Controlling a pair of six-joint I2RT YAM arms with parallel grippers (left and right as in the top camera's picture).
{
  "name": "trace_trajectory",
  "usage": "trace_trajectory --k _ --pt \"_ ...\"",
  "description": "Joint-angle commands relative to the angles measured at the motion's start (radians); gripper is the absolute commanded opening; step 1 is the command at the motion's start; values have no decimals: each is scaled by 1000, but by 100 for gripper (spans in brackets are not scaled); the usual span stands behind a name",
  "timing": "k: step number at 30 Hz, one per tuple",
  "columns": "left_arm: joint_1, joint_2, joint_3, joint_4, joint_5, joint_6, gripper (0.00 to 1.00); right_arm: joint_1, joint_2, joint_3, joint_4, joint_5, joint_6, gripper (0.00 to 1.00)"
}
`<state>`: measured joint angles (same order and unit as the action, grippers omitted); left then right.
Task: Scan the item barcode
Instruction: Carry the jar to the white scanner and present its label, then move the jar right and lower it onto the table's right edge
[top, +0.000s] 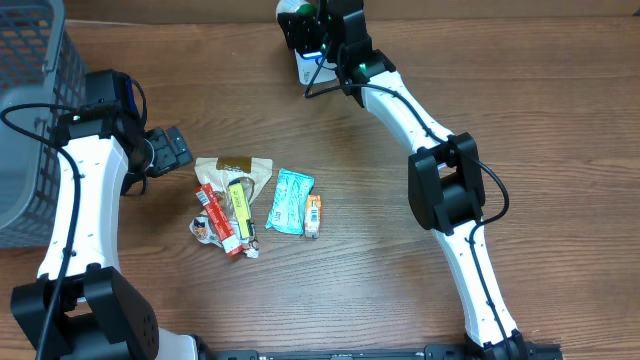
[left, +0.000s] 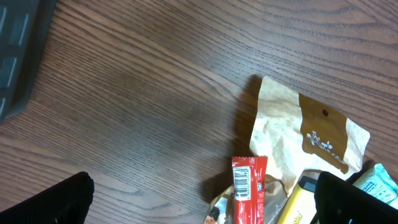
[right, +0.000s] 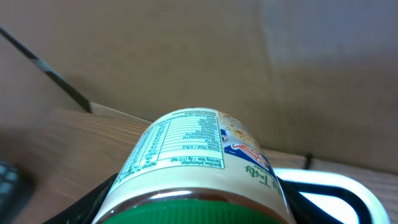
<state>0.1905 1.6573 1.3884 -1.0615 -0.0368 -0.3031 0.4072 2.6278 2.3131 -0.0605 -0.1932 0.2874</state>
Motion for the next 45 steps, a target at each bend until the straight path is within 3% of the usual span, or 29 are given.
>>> trace_trajectory --k 1,25,33,38,45 --pt "-1 -3 19 0 4 19 100 -10 -16 14 49 51 -9 4" --pt "-1 -3 19 0 3 19 100 -28 -24 18 -20 140 -79 4" --pt "-1 -3 19 0 4 19 100 -45 -171 18 -59 140 -79 4" --pt "-1 -3 19 0 3 19 100 -73 -320 18 -240 140 -79 4" --pt "-1 -3 19 0 4 19 100 -203 -496 18 -657 140 -79 4"
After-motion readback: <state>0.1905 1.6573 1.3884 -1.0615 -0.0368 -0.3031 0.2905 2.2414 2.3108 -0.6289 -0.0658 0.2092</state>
